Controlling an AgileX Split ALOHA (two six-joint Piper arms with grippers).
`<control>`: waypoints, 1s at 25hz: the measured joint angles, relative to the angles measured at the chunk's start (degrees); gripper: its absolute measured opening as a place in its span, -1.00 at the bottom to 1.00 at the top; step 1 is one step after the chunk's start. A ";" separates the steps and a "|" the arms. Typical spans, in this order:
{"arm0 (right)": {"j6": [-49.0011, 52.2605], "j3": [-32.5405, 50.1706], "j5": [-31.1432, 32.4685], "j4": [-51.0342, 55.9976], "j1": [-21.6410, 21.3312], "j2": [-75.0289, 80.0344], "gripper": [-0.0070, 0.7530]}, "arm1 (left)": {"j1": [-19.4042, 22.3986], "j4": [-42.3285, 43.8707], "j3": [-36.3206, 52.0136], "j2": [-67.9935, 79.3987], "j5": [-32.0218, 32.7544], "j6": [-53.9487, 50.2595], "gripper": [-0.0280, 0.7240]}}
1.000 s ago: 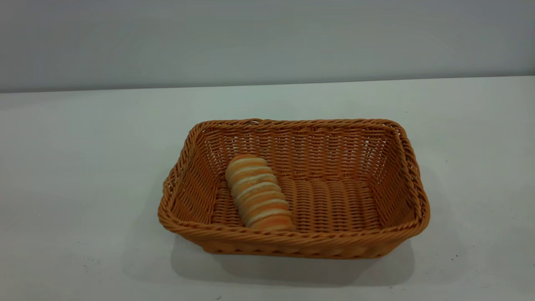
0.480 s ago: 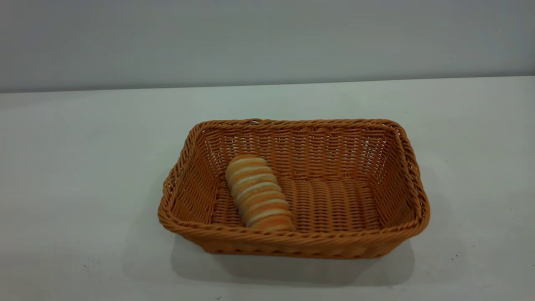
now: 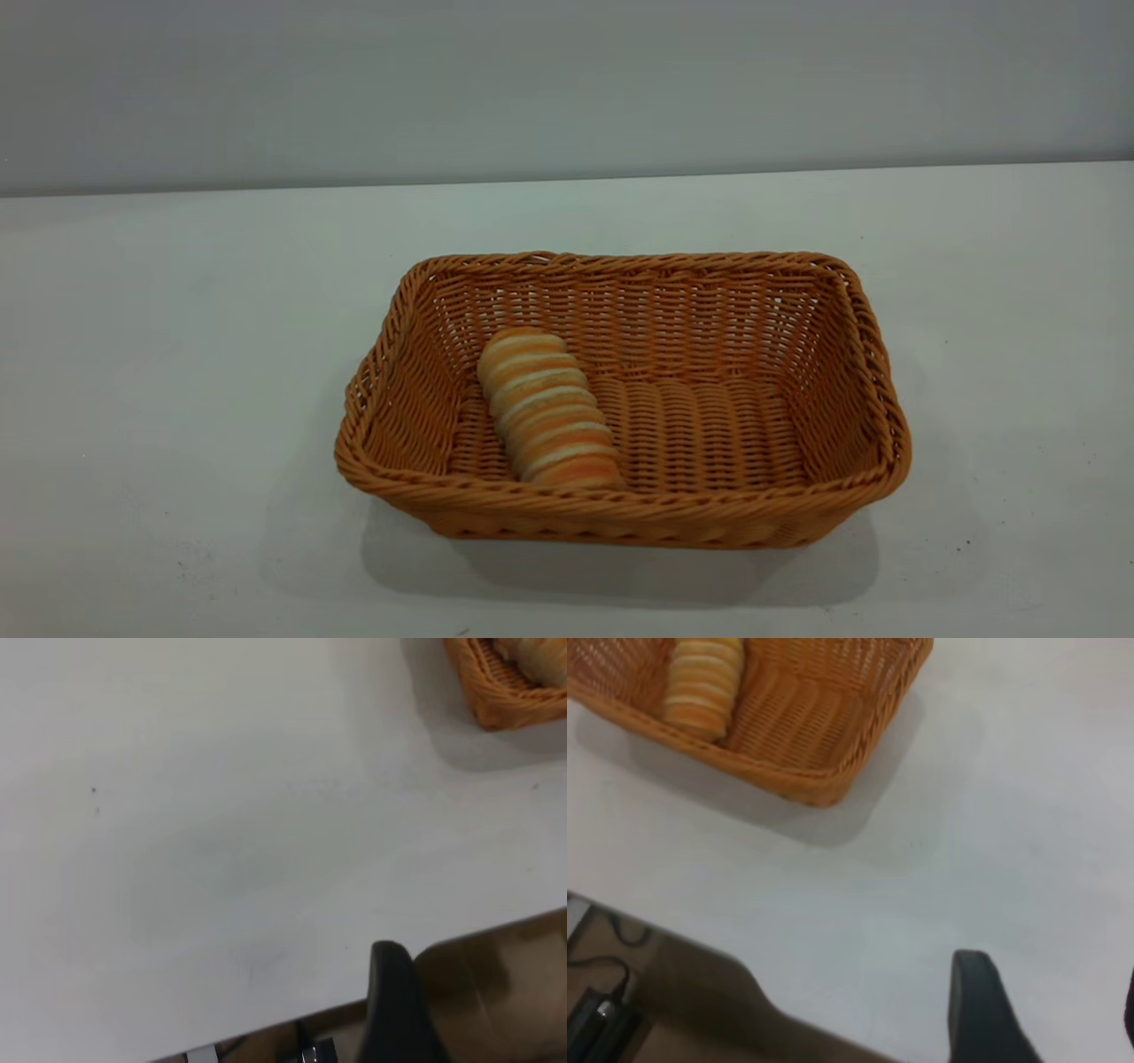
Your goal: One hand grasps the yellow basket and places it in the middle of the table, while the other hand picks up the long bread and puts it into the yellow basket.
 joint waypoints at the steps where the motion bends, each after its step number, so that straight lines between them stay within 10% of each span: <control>1: 0.00 0.00 0.00 0.00 0.00 0.00 -0.01 | 0.00 0.06 0.04 0.00 -0.05 -0.04 0.51; 25: 0.06 0.00 0.05 0.30 -0.13 0.00 -0.01 | 0.00 0.06 0.04 -0.73 -0.23 -0.23 0.51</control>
